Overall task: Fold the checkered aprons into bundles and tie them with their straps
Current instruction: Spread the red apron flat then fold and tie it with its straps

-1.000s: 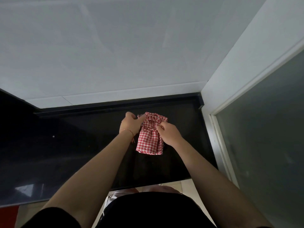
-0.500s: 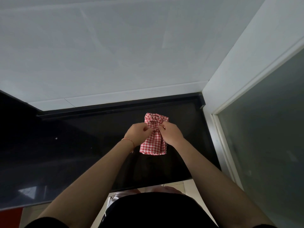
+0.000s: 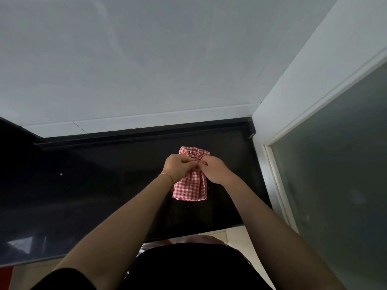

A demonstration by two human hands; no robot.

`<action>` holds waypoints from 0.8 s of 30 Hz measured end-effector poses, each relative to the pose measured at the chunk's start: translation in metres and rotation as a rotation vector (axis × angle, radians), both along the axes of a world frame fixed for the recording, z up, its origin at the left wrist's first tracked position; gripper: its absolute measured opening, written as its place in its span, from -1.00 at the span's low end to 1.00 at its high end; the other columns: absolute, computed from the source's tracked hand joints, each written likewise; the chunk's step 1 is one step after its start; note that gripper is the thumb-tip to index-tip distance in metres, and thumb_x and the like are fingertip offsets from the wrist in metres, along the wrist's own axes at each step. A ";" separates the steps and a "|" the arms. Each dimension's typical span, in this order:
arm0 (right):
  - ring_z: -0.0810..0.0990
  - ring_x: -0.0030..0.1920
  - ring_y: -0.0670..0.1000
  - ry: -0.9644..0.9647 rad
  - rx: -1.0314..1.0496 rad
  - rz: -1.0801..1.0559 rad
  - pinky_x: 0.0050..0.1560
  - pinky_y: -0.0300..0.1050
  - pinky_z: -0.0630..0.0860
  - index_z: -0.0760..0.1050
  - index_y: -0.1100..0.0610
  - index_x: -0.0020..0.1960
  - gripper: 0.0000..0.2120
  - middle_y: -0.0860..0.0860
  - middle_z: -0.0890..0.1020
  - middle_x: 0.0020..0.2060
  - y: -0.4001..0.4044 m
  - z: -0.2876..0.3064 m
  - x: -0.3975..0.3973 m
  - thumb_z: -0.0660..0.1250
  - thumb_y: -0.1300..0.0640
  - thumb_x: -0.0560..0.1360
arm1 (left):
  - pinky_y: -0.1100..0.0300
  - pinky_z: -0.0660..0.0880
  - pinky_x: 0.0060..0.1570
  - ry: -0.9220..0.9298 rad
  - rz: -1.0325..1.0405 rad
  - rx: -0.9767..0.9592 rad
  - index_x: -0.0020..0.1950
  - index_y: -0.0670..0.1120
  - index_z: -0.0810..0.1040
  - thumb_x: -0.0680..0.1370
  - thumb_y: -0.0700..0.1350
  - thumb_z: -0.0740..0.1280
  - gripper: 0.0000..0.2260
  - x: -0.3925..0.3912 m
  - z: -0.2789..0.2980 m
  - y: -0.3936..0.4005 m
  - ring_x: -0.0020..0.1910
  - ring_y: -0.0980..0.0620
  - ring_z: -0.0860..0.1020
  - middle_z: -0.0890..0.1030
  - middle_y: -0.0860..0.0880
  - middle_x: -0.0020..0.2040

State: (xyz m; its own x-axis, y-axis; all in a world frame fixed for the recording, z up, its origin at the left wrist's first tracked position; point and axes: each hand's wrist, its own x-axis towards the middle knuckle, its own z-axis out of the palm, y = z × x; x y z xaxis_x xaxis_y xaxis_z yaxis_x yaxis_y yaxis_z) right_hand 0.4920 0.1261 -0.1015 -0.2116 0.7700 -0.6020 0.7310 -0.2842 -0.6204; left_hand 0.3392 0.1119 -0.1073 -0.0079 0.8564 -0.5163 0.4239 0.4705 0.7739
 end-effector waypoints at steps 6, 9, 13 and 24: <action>0.49 -0.23 -0.06 0.016 0.018 -0.004 -0.21 -0.18 0.41 0.54 0.16 -0.05 -0.76 0.04 0.54 -0.19 0.007 0.007 0.000 0.22 0.03 0.65 | 0.37 0.44 -0.19 0.115 -0.207 0.051 0.14 -0.07 0.67 0.63 -0.16 0.30 -0.83 0.002 -0.005 -0.001 -0.17 0.15 0.58 0.63 0.09 -0.11; 0.50 -0.21 -0.06 0.061 0.056 0.006 -0.18 -0.19 0.43 0.53 0.18 -0.08 -0.76 0.06 0.54 -0.19 0.011 0.017 -0.012 0.23 0.05 0.64 | 0.25 0.53 -0.01 0.131 -0.280 0.045 0.17 -0.10 0.64 0.63 -0.16 0.30 -0.82 0.002 -0.002 -0.001 -0.07 0.11 0.61 0.66 0.02 -0.02; 0.56 -0.16 -0.15 0.172 0.083 -0.111 -0.14 -0.31 0.46 0.59 0.08 -0.08 -0.79 -0.07 0.60 -0.18 0.013 0.021 -0.014 0.21 0.17 0.64 | 0.25 0.53 -0.12 0.073 -0.174 0.016 0.04 -0.10 0.64 0.63 -0.09 0.31 -0.86 0.001 -0.003 -0.003 -0.19 0.10 0.58 0.64 0.02 -0.15; 0.59 0.14 0.05 -0.149 0.484 0.227 0.25 -0.10 0.49 0.58 0.19 0.16 -0.82 0.11 0.63 0.11 -0.007 0.011 -0.013 0.24 0.21 0.63 | 0.27 0.50 -0.04 -0.072 -0.099 -0.143 0.16 -0.16 0.63 0.65 -0.14 0.25 -0.80 -0.007 -0.001 0.004 -0.03 0.03 0.60 0.65 -0.08 -0.01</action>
State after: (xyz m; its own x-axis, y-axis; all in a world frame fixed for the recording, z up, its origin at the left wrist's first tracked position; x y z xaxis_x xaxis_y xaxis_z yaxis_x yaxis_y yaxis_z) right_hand 0.4791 0.1194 -0.0907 -0.3436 0.9114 -0.2266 0.8307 0.1823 -0.5260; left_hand 0.3324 0.1158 -0.1088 0.1140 0.7689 -0.6291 0.4190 0.5370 0.7322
